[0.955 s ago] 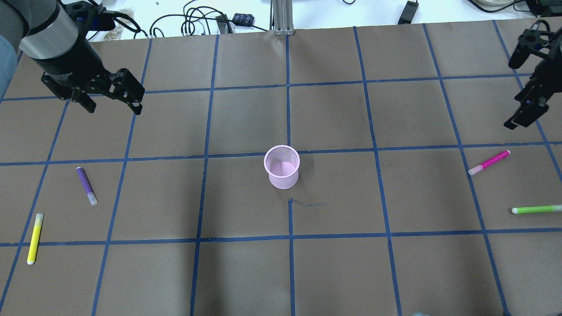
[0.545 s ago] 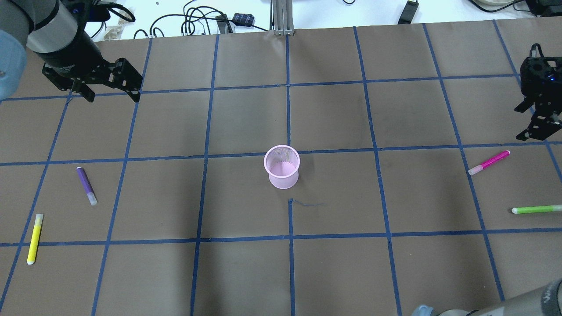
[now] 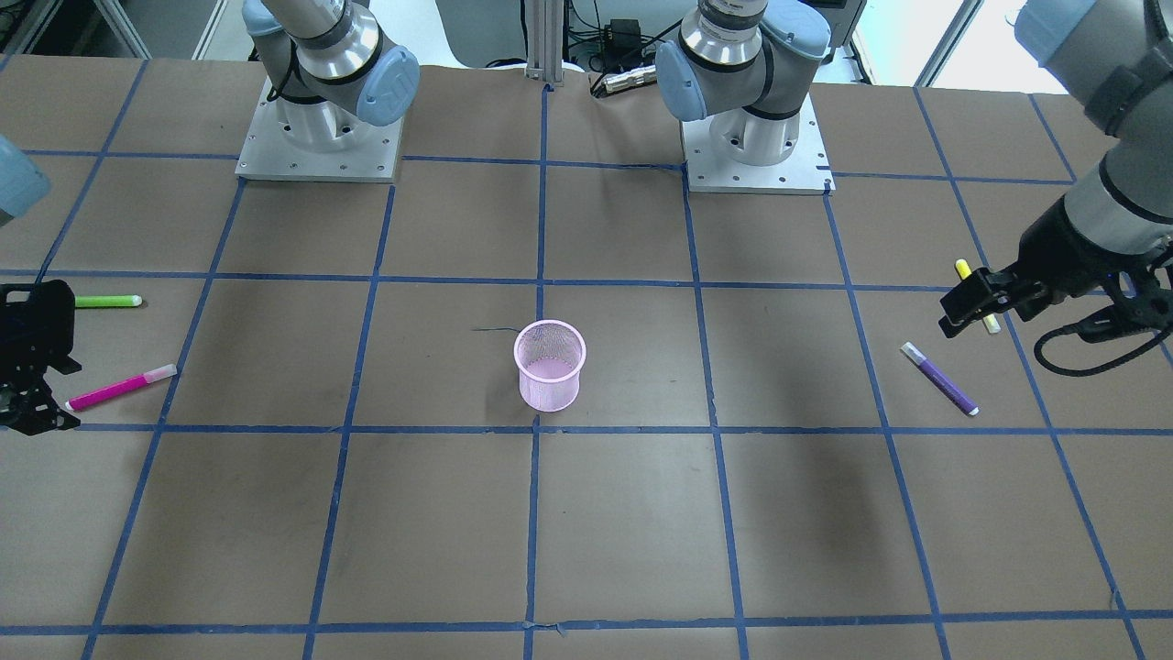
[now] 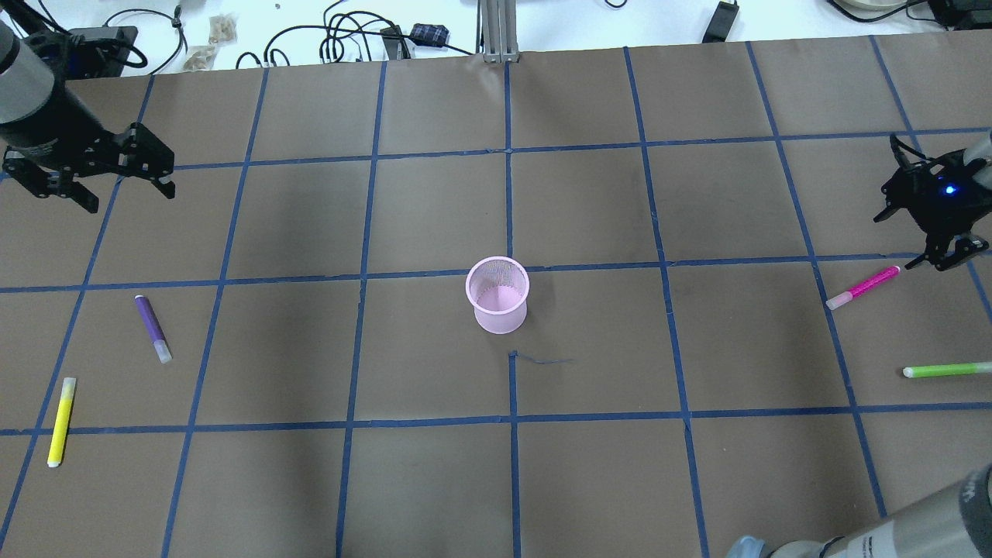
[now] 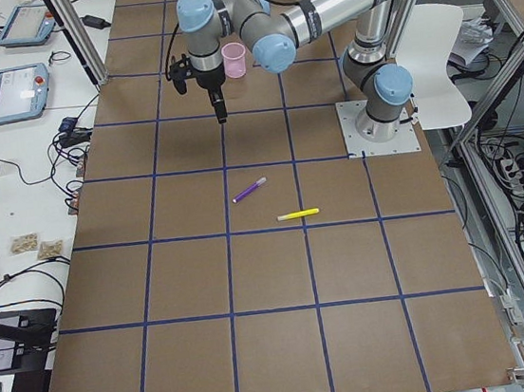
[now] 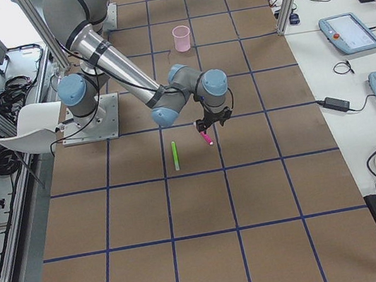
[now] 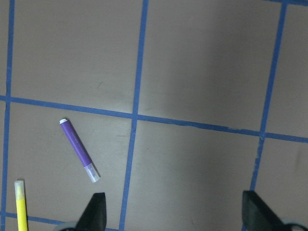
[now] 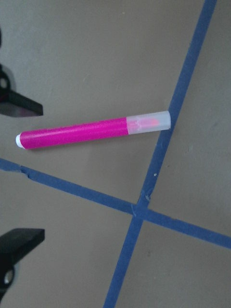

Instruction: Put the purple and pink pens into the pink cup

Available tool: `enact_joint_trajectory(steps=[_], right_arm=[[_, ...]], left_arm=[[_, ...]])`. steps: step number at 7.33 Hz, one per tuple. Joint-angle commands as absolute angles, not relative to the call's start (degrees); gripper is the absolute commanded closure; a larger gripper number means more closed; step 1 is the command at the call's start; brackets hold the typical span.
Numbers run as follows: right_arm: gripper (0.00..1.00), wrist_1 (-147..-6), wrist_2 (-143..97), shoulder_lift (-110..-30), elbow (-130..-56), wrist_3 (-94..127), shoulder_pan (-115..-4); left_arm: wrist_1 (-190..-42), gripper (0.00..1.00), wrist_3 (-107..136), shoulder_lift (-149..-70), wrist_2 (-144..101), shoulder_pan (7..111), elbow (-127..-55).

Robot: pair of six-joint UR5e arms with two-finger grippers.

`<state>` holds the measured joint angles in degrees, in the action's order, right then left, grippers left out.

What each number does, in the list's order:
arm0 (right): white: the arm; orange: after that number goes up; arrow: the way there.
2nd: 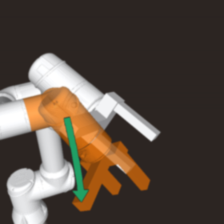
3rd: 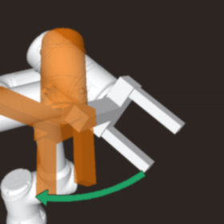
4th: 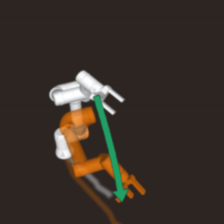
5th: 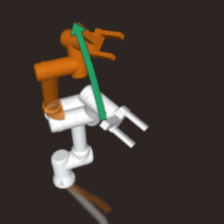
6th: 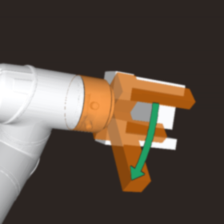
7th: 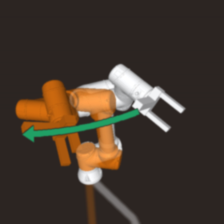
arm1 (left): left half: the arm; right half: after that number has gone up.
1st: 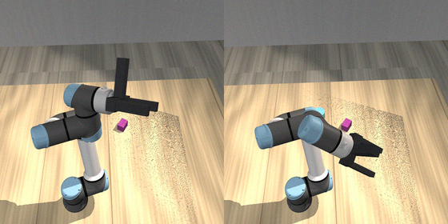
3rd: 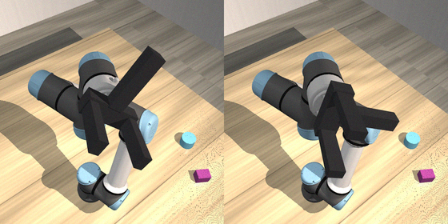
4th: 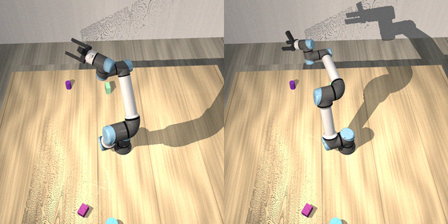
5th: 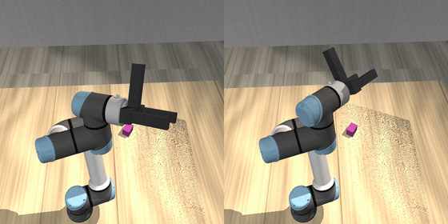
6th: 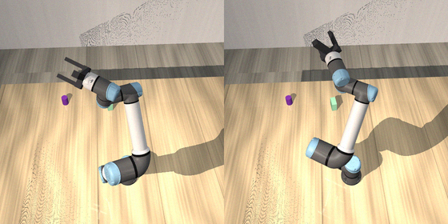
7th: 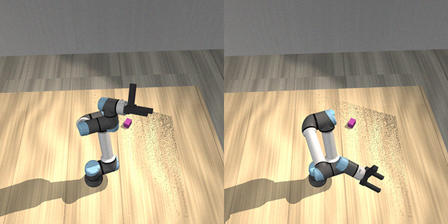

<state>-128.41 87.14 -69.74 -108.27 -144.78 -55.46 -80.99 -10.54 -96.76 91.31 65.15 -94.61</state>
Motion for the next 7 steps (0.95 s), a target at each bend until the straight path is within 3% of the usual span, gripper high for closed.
enact_joint_trajectory(steps=[1,5,7], right_arm=[[0.18,-131.83,87.62,-69.52,-110.91,-149.56,-55.46],[0.22,-133.49,87.71,-69.35,-113.11,-150.03,-52.74],[0.3,-135.17,87.8,-68.91,-114.26,-149.94,-52.73]], left_arm=[[-79.81,0.0,-10.19,-99.91,91.32,59.26,-96.41],[-70.1,0.0,-10.98,-107.47,91.49,54.05,-97.81],[-65.85,0.0,-10.73,-109.07,91.41,52.31,-100.71]])
